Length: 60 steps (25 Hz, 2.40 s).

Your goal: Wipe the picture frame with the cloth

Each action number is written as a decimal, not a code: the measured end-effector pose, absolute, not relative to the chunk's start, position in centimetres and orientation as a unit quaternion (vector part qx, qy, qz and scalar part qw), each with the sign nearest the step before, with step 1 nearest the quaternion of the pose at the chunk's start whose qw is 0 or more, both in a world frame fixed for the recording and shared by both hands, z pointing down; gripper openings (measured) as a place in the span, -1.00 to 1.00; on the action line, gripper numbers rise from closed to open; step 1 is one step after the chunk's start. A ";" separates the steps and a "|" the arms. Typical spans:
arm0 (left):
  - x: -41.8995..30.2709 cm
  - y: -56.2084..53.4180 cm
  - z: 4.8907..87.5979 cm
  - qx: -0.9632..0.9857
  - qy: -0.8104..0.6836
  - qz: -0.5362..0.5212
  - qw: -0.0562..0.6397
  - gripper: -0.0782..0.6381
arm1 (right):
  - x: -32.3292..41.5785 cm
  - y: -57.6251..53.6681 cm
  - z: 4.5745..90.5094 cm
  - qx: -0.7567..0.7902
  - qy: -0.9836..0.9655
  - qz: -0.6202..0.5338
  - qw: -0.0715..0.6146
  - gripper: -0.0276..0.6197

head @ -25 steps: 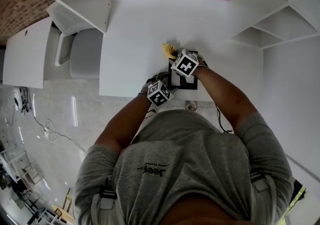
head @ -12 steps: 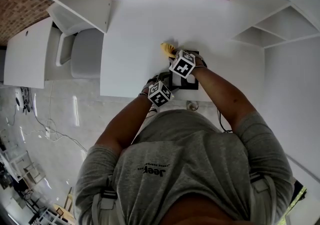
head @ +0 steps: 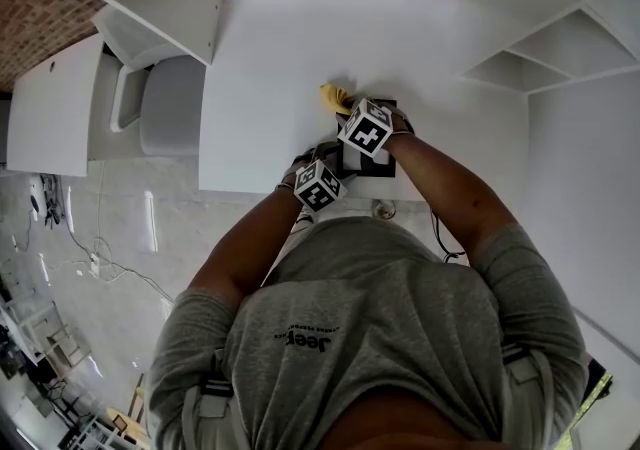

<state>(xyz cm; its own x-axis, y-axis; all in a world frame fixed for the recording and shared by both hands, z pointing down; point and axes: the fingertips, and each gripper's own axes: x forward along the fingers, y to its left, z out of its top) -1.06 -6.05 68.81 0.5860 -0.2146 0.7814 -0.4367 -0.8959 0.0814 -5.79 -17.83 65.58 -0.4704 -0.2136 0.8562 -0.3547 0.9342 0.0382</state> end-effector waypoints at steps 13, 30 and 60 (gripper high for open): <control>-0.9 -6.2 68.9 0.879 -0.186 0.417 0.135 0.09 | -4.5 -11.3 68.5 0.121 -0.819 0.129 0.546 -0.75; -1.1 -6.0 68.8 0.881 -0.184 0.415 0.131 0.10 | -3.6 -6.1 67.9 0.106 -0.827 0.205 0.513 -0.75; -1.3 -6.0 68.9 0.877 -0.183 0.423 0.135 0.10 | 8.3 -20.4 65.1 0.346 -0.822 0.256 0.373 -0.75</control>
